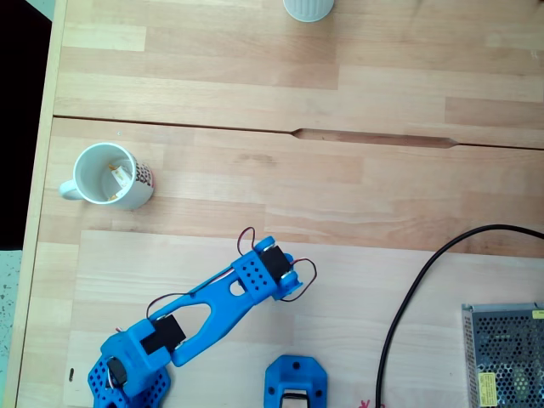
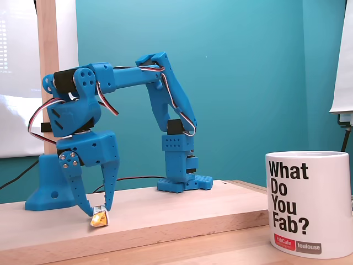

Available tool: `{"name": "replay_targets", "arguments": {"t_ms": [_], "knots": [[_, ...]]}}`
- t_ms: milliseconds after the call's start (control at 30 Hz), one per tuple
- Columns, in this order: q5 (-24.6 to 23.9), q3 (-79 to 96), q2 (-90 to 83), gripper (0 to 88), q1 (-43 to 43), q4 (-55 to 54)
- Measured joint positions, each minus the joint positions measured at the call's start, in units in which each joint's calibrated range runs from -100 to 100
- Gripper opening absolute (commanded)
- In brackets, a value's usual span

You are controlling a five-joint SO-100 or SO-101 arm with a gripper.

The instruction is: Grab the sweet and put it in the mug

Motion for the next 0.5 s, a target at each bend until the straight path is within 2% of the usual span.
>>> {"name": "replay_targets", "arguments": {"t_ms": [500], "knots": [[0.05,0.09,-0.54,3.1,0.00,0.00]]}}
